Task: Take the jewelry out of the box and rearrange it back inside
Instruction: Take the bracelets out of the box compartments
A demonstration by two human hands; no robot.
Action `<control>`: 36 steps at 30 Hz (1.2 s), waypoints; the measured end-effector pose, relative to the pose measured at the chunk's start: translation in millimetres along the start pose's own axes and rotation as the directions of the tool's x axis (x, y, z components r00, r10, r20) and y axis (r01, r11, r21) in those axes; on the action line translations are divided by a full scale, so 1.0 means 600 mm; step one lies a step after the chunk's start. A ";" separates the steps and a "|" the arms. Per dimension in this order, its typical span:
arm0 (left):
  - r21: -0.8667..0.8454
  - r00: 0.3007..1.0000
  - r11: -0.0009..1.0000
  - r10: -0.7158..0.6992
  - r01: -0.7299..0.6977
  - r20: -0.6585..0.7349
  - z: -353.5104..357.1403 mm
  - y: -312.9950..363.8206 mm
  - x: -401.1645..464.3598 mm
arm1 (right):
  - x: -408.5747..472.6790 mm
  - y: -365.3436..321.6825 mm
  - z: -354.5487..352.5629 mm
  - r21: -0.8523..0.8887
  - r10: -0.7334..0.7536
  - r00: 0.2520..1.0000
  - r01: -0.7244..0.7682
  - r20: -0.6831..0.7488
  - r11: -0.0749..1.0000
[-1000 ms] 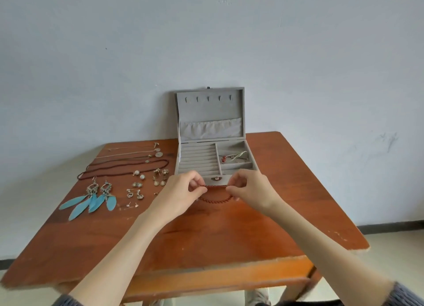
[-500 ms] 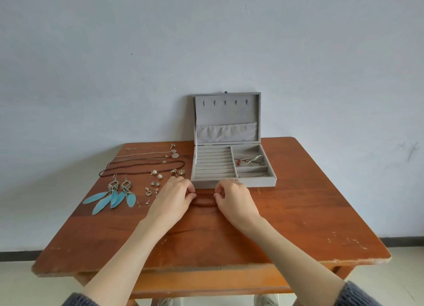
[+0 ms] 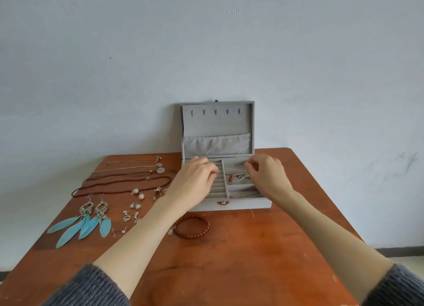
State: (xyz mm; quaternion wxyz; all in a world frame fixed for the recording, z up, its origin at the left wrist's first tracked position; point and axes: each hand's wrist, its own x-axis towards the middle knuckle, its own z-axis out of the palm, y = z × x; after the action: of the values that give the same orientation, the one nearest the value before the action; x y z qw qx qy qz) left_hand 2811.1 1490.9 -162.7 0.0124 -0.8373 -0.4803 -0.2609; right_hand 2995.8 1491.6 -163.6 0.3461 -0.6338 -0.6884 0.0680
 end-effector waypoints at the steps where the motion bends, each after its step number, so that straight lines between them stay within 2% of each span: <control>1: 0.009 0.999 1.000 0.011 -0.011 0.030 0.009 0.004 0.020 | 0.015 0.011 0.000 -0.022 0.013 1.000 -0.013 -0.005 1.000; 5: 0.061 0.987 0.998 0.006 -0.016 0.163 0.051 0.011 0.084 | 0.057 0.048 0.014 -0.091 0.065 0.995 -0.058 0.073 0.994; 10: 0.123 0.958 0.992 -0.008 -0.028 0.286 0.093 0.003 0.119 | 0.081 0.066 0.028 -0.163 0.041 0.969 -0.001 0.244 0.987; 15: 0.104 0.964 0.995 -0.029 0.001 0.265 0.103 -0.006 0.129 | 0.101 0.069 0.025 -0.105 0.021 0.926 0.021 0.377 0.994; 22: 0.112 0.989 0.994 -0.024 0.008 0.147 0.114 -0.006 0.120 | 0.097 0.061 0.023 -0.209 -0.025 0.942 0.099 0.334 0.973; 27: 0.144 0.992 0.989 -0.052 0.035 0.115 0.120 -0.002 0.118 | 0.093 0.059 0.024 -0.241 -0.055 0.946 0.137 0.319 0.961; 32: 0.077 0.989 0.995 -0.069 0.059 0.134 0.116 -0.001 0.117 | 0.090 0.070 0.029 -0.184 -0.068 0.952 0.127 0.299 0.975; 36: -0.066 0.983 0.991 -0.106 0.116 0.148 0.105 -0.008 0.113 | 0.083 0.073 0.019 -0.063 -0.030 0.968 0.047 0.249 0.997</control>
State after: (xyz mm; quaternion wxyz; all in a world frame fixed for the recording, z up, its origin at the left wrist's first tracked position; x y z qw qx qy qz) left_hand 2861.6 1564.7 -187.8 -0.0680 -0.8258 -0.5158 -0.2177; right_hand 3027.6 1549.6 -175.9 0.2366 -0.6185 -0.7403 0.1163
